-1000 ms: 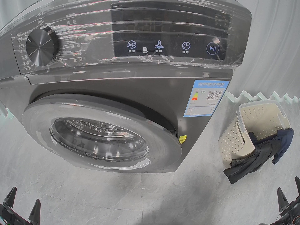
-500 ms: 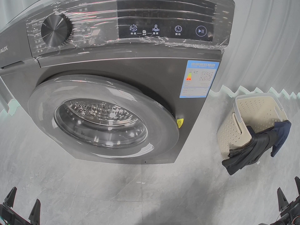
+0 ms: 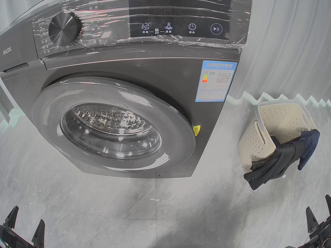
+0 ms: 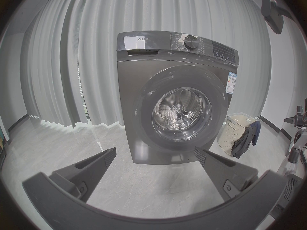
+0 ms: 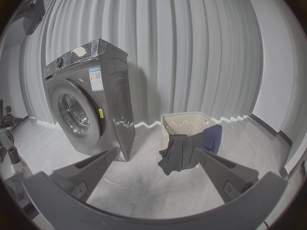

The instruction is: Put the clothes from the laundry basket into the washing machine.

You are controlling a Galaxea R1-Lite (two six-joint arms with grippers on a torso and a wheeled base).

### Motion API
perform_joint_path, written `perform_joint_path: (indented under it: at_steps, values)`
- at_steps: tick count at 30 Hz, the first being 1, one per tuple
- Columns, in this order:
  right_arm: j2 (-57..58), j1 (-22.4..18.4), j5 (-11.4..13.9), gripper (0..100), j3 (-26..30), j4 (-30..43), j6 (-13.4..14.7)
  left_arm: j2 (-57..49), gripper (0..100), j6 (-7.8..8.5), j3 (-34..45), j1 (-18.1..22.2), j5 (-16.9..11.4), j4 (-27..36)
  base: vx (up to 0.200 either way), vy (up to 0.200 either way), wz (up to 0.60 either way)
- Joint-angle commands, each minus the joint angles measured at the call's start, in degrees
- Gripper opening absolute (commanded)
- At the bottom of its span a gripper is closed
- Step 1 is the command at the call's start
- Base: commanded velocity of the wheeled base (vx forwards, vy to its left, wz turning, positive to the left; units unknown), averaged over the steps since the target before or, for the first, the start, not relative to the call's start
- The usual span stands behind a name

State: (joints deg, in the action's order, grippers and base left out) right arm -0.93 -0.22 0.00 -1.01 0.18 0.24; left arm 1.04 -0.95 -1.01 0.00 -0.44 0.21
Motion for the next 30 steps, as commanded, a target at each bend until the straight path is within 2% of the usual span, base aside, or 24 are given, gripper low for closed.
perform_joint_path:
  at_steps: [1,15,30]
  values:
    - [0.8,0.0,0.0,100,0.9,0.0,0.0,-1.0,100,-0.02,0.8,0.0,0.0,0.0,0.000,0.200,0.00]
    - [0.8,0.0,0.0,100,0.9,0.0,0.0,-1.0,100,-0.02,0.8,0.0,0.0,0.0,0.000,0.200,0.00]
    - [0.8,0.0,0.0,100,0.9,0.0,0.0,-1.0,100,-0.02,0.8,0.0,0.0,0.0,0.000,0.000,0.00]
